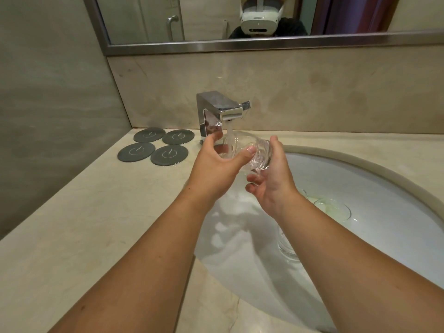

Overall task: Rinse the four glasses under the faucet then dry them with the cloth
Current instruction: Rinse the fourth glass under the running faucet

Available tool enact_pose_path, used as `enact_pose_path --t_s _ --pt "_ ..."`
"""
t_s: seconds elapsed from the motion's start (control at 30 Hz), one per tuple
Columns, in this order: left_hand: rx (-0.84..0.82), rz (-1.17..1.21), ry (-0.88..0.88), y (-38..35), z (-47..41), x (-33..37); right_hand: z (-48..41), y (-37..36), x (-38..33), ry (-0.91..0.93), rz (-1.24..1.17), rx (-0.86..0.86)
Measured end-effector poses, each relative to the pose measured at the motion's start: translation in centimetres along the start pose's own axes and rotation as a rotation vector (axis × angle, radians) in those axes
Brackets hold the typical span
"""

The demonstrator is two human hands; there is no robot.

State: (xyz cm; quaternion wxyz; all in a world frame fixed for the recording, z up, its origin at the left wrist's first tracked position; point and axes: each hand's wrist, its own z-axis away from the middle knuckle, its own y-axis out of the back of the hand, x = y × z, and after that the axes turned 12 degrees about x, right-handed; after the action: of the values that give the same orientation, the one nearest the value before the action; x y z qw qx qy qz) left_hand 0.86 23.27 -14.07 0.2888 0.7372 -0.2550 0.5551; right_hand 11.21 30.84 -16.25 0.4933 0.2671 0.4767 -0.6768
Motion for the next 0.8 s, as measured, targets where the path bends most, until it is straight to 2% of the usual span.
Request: enact_pose_path --t_s 0.13,0.23,0.4,0.53,0.7,0.8 --pt "-0.066 -0.010 -0.043 0.2 -0.2 -0.5 0.6 0.0 -0.3 0.005 -0.031 0.023" --pt "-0.110 0.016 -0.009 0.1 -0.1 -0.5 0.6 -0.1 -0.4 0.051 -0.044 0.039" --pt "-0.071 -0.094 0.053 0.1 0.5 0.3 0.7 -0.1 -0.5 0.121 -0.034 0.077" --pt "-0.025 -0.051 0.054 0.0 0.6 0.5 0.2 -0.2 -0.1 0.134 -0.025 0.032" --pt "-0.013 -0.011 0.008 0.1 0.4 0.2 0.2 0.0 -0.2 0.026 0.022 0.031" --pt "-0.061 0.005 0.015 0.2 0.5 0.2 0.5 0.1 -0.3 0.001 -0.025 0.022"
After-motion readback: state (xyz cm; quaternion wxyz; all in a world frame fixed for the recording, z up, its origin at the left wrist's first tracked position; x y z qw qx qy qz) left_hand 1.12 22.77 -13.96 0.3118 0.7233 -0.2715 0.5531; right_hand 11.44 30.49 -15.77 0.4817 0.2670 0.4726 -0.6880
